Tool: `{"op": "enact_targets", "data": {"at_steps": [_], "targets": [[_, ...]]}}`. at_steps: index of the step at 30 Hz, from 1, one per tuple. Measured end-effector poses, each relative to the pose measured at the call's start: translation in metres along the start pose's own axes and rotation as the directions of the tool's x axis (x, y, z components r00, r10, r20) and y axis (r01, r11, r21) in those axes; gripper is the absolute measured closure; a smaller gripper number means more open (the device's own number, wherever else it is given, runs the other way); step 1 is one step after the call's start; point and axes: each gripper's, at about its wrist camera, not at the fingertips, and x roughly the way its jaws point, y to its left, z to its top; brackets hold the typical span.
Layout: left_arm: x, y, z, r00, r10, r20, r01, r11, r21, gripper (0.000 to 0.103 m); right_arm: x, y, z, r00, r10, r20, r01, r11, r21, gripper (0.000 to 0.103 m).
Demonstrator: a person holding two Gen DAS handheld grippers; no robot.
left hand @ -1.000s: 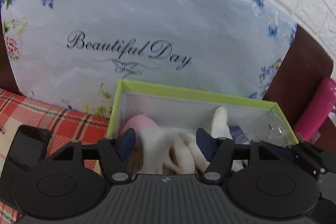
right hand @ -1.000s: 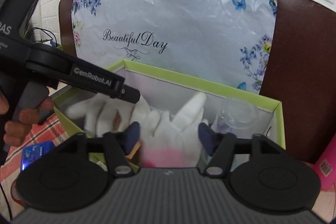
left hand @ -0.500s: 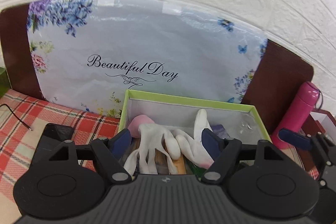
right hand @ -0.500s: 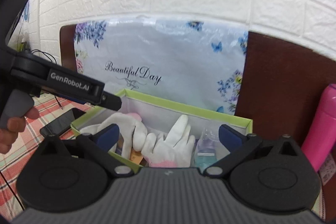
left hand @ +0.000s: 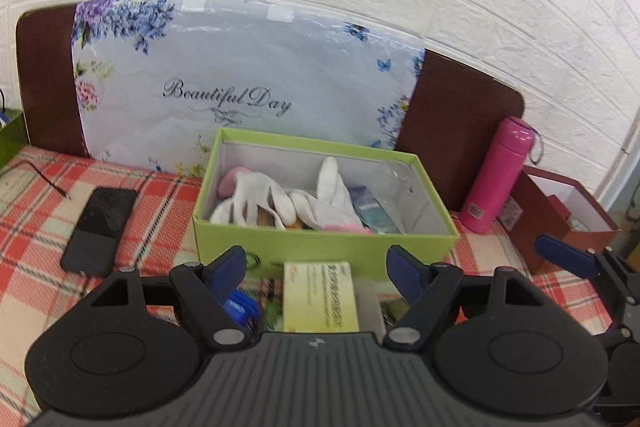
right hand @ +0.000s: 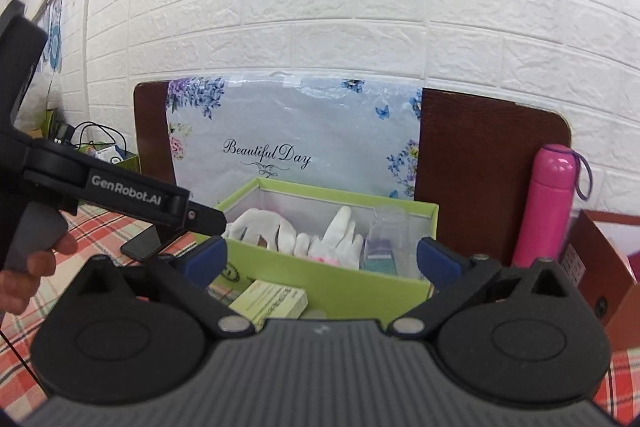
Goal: Organize objects
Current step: 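Open both tools and withdraw them toward the remaining medicine boxes, then grasp the yellow medicine box with left tool while right tool grasps the white-orange box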
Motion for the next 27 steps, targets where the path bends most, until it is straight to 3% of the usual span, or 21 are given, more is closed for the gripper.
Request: {"op": "enact_targets", "data": {"at_steps": [7,14,20,27], "targets": [[-0.017,0.004,-0.037,0.999,-0.034,-0.024,0.033,0.998,-0.05,0.023,-0.034,0.003,-0.028,1.0,-0.011,-0.016,0.012,0.998,0.066,0.0],[-0.015,0.005,-0.073,0.997,-0.036,-0.063,0.032,0.998,-0.063,0.023,-0.041,0.008,-0.07,0.995,-0.039,-0.091,0.051,0.99,0.133,0.0],[-0.003,0.006,-0.093,0.995,-0.035,-0.097,0.029,0.998,-0.057,0.023,-0.019,0.015,-0.111,0.977,-0.044,-0.211,0.08,0.982,0.169,0.0],[0.018,0.013,-0.085,0.997,0.018,-0.077,-0.025,0.996,-0.09,0.023,0.021,0.014,-0.123,0.957,-0.075,-0.28,0.148,0.956,0.252,0.0]]}}
